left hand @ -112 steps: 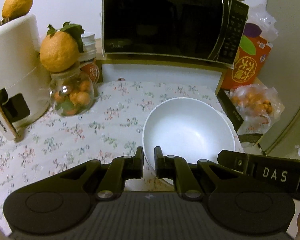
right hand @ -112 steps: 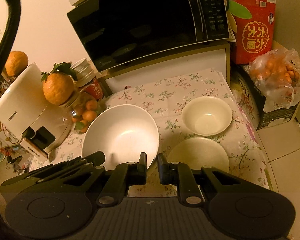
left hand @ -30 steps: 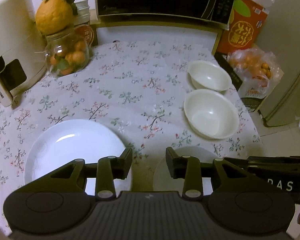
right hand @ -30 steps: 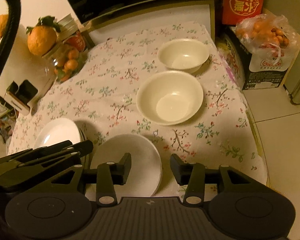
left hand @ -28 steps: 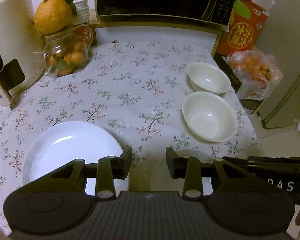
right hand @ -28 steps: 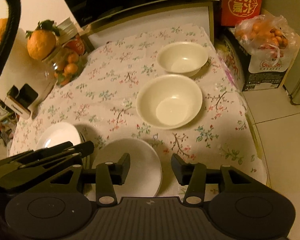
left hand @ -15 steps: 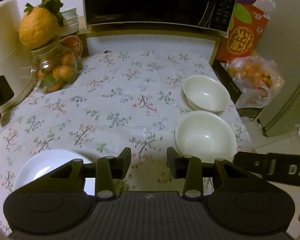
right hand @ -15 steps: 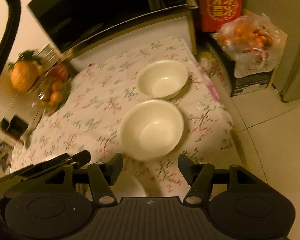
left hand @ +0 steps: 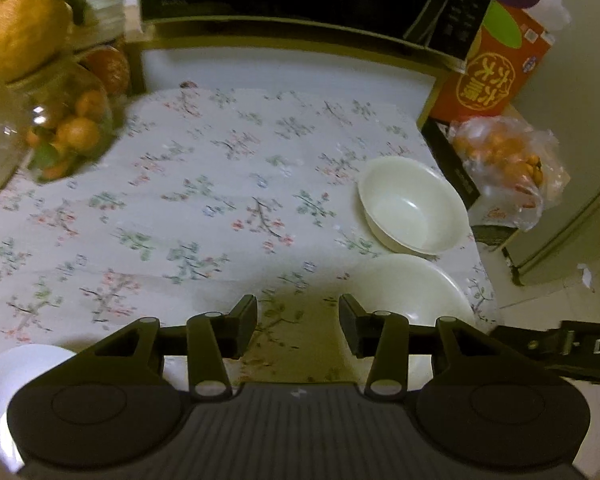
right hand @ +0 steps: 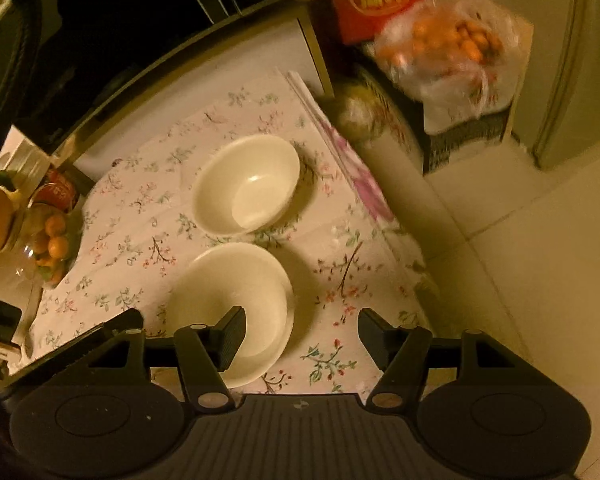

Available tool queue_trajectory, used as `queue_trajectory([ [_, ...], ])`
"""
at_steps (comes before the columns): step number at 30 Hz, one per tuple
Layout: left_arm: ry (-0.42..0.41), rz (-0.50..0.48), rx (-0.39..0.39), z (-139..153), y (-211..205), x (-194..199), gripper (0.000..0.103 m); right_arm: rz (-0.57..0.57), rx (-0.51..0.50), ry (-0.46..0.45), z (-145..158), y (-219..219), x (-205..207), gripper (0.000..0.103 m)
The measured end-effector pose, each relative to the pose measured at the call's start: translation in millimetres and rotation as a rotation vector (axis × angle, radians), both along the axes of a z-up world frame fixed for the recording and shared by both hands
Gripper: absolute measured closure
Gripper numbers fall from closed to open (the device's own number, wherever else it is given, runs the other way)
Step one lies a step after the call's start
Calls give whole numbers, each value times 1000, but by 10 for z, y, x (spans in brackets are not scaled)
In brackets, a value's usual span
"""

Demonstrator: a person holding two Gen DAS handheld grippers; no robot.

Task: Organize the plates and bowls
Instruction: 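Move both grippers toward the nearer cream bowl, then close both grippers on the rim of the cream bowl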

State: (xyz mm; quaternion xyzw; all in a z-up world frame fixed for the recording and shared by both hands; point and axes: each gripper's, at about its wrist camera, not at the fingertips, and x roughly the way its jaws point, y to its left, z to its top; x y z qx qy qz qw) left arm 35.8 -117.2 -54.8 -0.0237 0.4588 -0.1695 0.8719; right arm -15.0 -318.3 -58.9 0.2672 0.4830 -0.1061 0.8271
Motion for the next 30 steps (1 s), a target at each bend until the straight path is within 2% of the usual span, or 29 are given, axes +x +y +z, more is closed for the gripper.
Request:
queue_trajectory([
  [2,2,-7,3,-25,-37,21,61,7,21,6,-44,15,38,42],
  [15,9,-29,31,-142,-92,130,61,7,-5,17,-124,-36,127,47],
  [23,15,-47,39,-187,-149,133,64,32,7,15,-148,37,167,55],
  [25,16,-50,37,-191,-162,132,68,38,11,15,-159,48,177,58],
  [29,27,-68,38,-221,-198,117,75,62,19,19,-183,92,200,71],
  [30,31,-70,37,-227,-206,112,82,69,28,20,-193,104,207,75],
])
